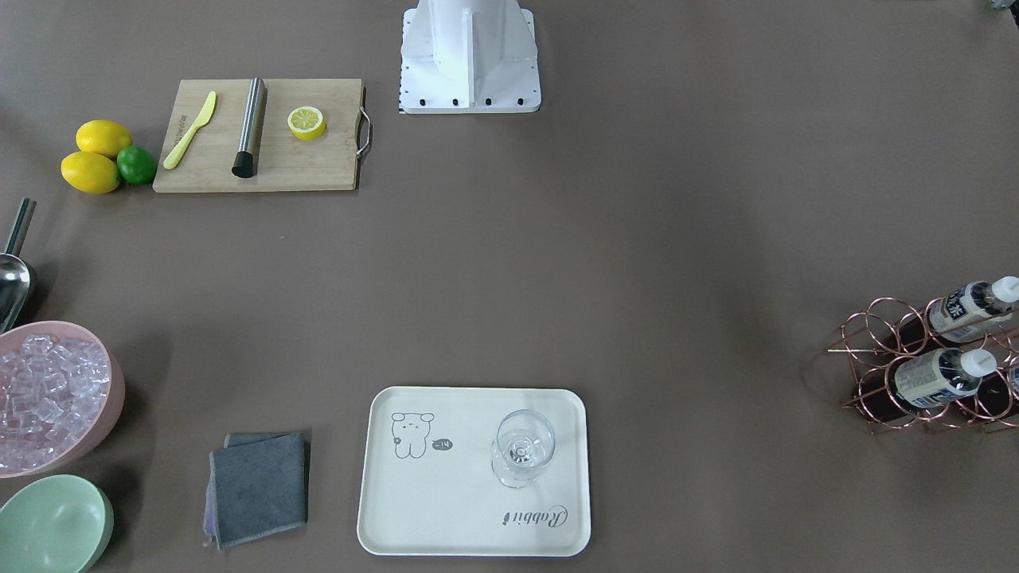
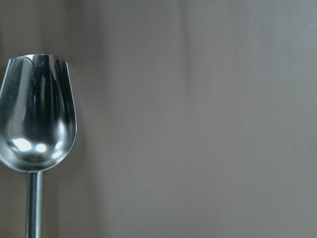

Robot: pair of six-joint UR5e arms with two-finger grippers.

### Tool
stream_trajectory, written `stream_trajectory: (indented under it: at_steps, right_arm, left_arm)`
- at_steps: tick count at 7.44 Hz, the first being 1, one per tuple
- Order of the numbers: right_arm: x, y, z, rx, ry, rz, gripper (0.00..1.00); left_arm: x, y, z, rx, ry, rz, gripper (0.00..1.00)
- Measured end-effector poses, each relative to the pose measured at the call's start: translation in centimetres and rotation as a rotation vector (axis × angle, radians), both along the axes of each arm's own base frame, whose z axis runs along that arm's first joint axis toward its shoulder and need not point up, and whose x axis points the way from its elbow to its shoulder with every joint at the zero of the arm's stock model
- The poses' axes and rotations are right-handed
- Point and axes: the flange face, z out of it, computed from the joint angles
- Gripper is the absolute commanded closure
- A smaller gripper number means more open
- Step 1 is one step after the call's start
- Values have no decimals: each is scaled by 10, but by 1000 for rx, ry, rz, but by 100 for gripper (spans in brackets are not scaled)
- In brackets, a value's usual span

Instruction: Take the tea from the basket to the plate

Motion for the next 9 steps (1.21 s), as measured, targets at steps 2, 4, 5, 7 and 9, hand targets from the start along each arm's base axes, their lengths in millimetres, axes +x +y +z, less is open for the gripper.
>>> stream_trajectory:
  at_steps: [2, 4, 5, 7, 9]
  right_arm:
    - [-7, -2, 0, 1, -1, -18, 0]
    - [-20, -6, -3, 7, 1, -47, 0]
    - [-24, -8, -3, 8, 2, -57, 0]
    - [-25, -8, 1, 2, 1, -61, 0]
    - [-21, -6, 3, 0, -2, -53, 0]
  left_arm:
    - [24, -4, 3, -5, 2, 39, 2]
    - [46, 1, 14, -20, 8, 74, 3]
    - [52, 4, 20, -27, 18, 85, 17]
    - [61, 9, 30, -29, 25, 107, 100]
    - [64, 8, 25, -16, 25, 122, 100]
